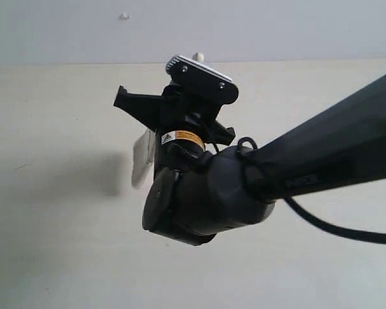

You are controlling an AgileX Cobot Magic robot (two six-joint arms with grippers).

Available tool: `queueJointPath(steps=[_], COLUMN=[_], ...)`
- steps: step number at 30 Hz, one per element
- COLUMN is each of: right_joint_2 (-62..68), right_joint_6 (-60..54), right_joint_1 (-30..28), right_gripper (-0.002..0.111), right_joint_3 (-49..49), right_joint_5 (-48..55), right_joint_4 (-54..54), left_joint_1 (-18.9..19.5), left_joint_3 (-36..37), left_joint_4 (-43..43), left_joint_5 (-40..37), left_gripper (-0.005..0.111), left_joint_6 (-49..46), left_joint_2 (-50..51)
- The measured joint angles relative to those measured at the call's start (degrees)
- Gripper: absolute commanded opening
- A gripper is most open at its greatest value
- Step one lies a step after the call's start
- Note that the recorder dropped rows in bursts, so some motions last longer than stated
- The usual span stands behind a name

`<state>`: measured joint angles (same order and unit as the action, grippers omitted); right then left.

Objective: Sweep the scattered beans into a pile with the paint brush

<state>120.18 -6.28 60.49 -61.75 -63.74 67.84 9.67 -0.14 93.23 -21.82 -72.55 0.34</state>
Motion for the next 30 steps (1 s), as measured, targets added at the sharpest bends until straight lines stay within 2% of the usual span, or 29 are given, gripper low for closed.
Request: queueJointPath(steps=[6, 14, 18, 25, 30], right_joint_2=[2.9, 1.8, 1.2, 0.5, -0.9], right_joint_6=[-6.2, -23.3, -28.4, -29.4, -24.4], right_joint_1=[0.0, 0.0, 0.0, 0.0, 0.0], right_gripper=[0.000, 0.000, 0.000, 0.000, 0.000], right_joint_3=[-1.7, -2.0, -2.0, -2.0, -2.0], right_joint_5=[1.2, -3.1, -4.2, -4.5, -4.5], right_joint_4=[6.9, 13.8, 15.8, 16.3, 12.5], left_joint_1=[0.0, 0.0, 0.0, 0.0, 0.0], left_joint_3=[0.0, 0.0, 0.0, 0.0, 0.0], left_joint_4=[0.0, 0.0, 0.0, 0.0, 0.0], left_joint_5=[0.0, 0.0, 0.0, 0.0, 0.0], left_gripper=[0.000, 0.000, 0.000, 0.000, 0.000], left_joint_6=[0.0, 0.0, 0.0, 0.0, 0.0], left_joint_2=[0.0, 0.0, 0.0, 0.0, 0.0])
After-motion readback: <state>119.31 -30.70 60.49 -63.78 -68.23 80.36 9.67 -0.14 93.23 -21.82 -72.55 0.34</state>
